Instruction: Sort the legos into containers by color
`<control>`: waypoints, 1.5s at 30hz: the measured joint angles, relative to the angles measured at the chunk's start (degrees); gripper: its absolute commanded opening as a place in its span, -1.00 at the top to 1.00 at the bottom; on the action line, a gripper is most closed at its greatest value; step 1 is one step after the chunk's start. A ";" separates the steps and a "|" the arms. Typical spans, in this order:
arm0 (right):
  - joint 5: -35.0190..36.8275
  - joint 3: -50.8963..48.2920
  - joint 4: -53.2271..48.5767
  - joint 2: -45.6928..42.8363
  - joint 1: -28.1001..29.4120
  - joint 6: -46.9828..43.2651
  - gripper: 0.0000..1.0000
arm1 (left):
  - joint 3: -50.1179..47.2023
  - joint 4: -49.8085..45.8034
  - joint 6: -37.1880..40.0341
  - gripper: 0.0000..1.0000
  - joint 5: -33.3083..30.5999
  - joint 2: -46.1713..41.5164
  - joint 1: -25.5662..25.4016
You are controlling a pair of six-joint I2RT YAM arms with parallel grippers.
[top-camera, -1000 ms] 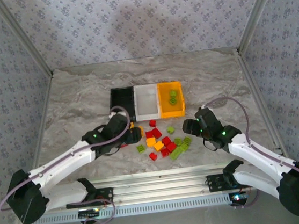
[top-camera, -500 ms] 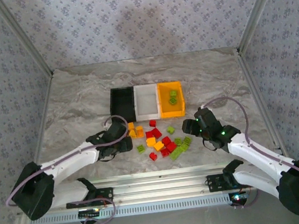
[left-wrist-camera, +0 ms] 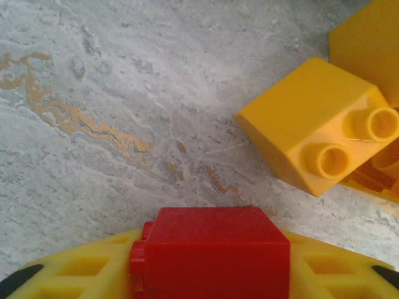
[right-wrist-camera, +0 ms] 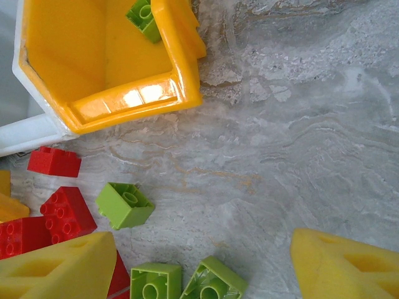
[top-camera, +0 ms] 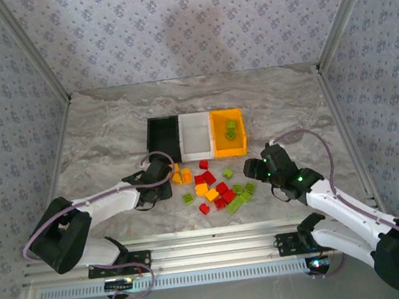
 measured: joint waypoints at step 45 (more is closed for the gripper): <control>0.59 -1.36 -2.95 -3.80 -0.92 1.09 -0.53 | 49.62 -7.63 8.68 -0.55 3.89 24.06 -3.48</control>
